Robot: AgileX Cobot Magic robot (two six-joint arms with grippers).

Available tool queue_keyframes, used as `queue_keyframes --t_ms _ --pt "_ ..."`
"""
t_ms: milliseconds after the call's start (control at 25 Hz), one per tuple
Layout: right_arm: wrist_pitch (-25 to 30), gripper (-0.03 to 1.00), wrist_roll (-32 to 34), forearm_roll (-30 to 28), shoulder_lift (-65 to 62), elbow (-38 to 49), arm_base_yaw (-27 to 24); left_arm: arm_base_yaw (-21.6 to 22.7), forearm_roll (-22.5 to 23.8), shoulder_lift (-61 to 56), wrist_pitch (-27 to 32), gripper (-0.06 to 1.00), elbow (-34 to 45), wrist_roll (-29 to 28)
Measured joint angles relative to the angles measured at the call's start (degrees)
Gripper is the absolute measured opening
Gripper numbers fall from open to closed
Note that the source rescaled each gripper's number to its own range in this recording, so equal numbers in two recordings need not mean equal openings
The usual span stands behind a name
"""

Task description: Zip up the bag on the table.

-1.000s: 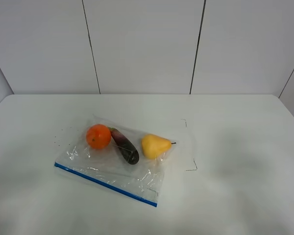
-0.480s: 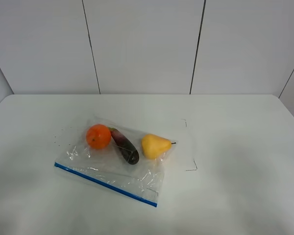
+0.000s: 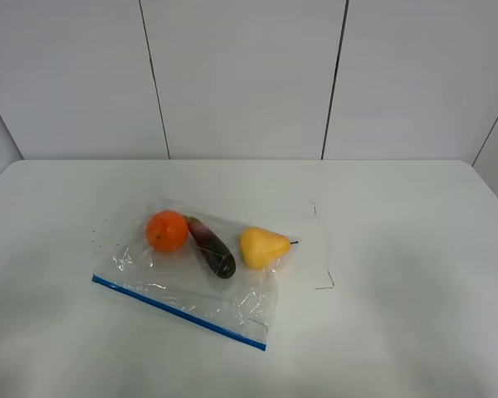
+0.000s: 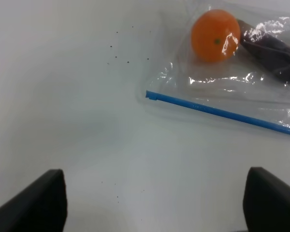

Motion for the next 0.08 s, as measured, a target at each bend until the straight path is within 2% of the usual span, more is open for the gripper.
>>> queue_keyframes --t_ms 80 --pt "0.0 1.0 0.0 0.0 0.0 0.0 0.0 0.0 0.0 0.0 0.0 0.96 0.0 0.0"
